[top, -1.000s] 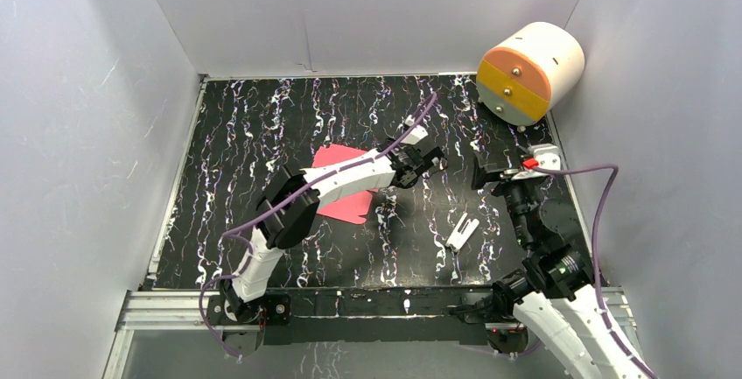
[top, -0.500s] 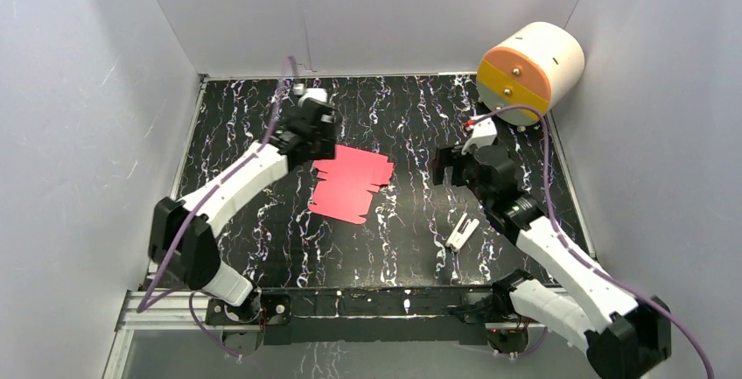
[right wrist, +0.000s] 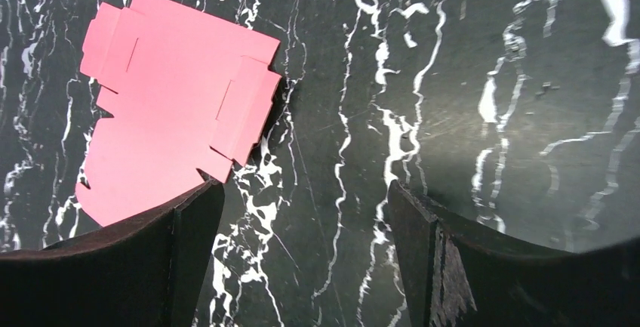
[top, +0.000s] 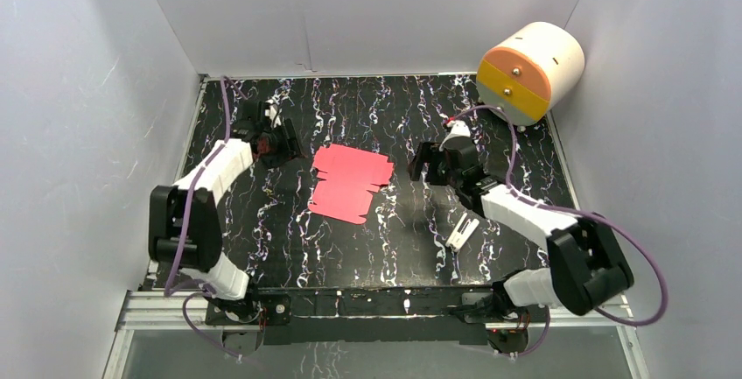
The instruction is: Fold the paper box
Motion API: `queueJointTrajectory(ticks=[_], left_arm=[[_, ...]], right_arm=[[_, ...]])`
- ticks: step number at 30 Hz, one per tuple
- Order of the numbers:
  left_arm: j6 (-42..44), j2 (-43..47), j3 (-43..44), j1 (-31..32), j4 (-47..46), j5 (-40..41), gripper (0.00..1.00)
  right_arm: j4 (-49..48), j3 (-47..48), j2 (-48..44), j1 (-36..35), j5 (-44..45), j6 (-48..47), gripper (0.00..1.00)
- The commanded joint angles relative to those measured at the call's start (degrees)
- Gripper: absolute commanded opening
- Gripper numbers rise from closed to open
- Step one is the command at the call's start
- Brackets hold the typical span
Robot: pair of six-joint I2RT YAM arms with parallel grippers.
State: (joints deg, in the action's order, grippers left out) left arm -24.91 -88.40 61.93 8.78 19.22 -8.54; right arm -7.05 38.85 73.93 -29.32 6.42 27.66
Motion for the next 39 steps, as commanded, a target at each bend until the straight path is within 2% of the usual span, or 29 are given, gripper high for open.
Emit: queueJointTrajectory(ticks=[1, 7, 15, 20, 23, 30, 34, 39], left_arm=[[1.4, -6.9, 6.3, -1.7, -1.7, -11.2, 0.62], [3.8, -16.2, 12.9, -3.7, 0.5, -17.2, 0.59], [7.1, -25.6, 21.7, -3.8, 3.7, -19.3, 0.54], [7.8, -29.3, 23.9, -3.9, 5.0, -22.0, 0.5], [8.1, -30.4, 23.6, -3.9, 5.5, -22.8, 0.48], [7.4, -28.9, 21.0, -3.8, 5.2, -25.7, 0.38], [6.3, -27.2, 18.4, -3.8, 4.1, -26.9, 0.27], [5.5, -25.5, 14.7, -3.8, 3.2, -28.8, 0.22]], right_arm=[[-11.1, 1.2, 6.0, 0.9, -7.5, 7.3, 0.87], [-15.8, 4.0, 16.0, 1.7, -12.6, 10.7, 0.8], [-21.0, 8.2, 25.5, 2.2, -19.0, 13.4, 0.71], [-22.0, 10.7, 30.3, 2.4, -21.5, 14.9, 0.62], [-22.3, 11.6, 32.1, 2.6, -22.6, 15.3, 0.54], [-23.3, 11.0, 32.8, 5.5, -28.5, 14.2, 0.24], [-22.1, 11.4, 32.0, 7.0, -31.9, 11.8, 0.12], [-19.9, 12.3, 31.6, 8.3, -36.5, 9.0, 0.0]])
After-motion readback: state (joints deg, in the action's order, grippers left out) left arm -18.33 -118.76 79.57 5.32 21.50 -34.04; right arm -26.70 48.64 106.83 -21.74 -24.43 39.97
